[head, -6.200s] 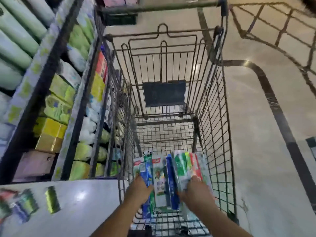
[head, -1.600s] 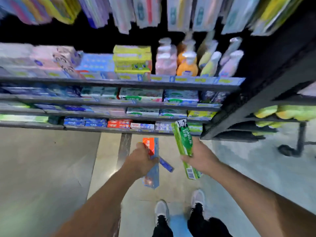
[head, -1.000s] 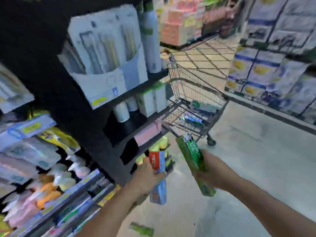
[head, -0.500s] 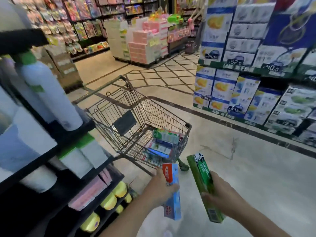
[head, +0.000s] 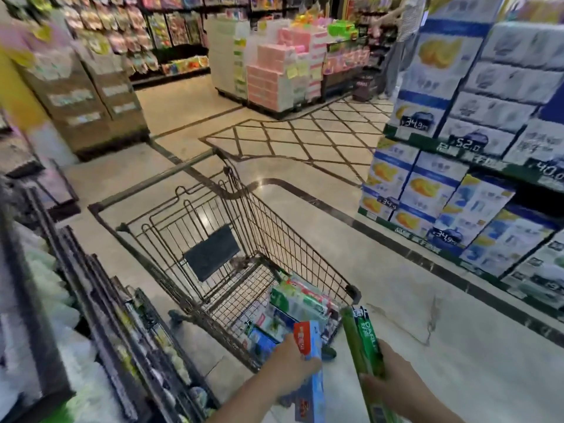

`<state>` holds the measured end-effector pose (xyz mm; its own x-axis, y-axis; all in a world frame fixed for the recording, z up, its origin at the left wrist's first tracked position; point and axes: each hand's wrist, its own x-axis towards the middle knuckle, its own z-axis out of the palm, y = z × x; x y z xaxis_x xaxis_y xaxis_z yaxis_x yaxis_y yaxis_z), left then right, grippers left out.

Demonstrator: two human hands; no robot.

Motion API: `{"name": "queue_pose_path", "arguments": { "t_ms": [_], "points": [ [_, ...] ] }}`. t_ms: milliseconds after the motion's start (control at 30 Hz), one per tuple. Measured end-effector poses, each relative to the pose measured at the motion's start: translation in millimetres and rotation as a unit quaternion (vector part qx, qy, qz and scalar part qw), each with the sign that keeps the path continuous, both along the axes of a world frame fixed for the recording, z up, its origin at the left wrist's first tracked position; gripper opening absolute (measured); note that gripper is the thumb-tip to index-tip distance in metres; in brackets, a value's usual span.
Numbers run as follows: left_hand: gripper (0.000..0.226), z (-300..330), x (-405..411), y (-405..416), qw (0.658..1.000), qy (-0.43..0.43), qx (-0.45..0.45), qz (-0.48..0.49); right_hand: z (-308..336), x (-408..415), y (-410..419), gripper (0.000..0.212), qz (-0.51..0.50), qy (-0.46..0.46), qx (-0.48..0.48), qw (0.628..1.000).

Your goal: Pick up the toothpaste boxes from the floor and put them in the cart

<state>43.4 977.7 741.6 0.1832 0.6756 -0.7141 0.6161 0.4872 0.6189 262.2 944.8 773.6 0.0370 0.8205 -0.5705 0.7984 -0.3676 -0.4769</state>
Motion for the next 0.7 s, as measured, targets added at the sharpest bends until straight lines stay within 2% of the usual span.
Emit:
{"name": "queue_pose_path", "arguments": {
  "t_ms": [167,233,267,367,500,600,700],
  "points": [
    [0.054,-24,-11,48,0.994,-0.010,-0.019,0.108,-24,-17,90,0.048,0.079,-0.006,-0.042,0.996],
    [0.055,-41,-16,62,0.987,-0.003,-0.027,0.159,-39,-31,122,0.033,0.110,0.000,-0.051,0.993],
    [0.057,-52,-20,68,0.983,-0.001,-0.038,0.181,-49,-38,137,0.033,0.123,-0.003,-0.063,0.990],
    [0.074,-83,-26,87,0.967,0.004,-0.071,0.245,-88,-59,180,0.044,0.169,-0.017,-0.100,0.980],
    [0.088,-128,-24,98,0.933,0.026,-0.120,0.338,-160,-76,217,0.076,0.276,-0.055,-0.127,0.951],
    [0.092,-165,-18,103,0.912,0.043,-0.144,0.382,-194,-94,228,0.066,0.323,-0.054,-0.119,0.937],
    [0.076,-199,-8,108,0.896,0.065,-0.149,0.413,-217,-111,228,0.058,0.333,-0.057,-0.097,0.936]
  ]
}}
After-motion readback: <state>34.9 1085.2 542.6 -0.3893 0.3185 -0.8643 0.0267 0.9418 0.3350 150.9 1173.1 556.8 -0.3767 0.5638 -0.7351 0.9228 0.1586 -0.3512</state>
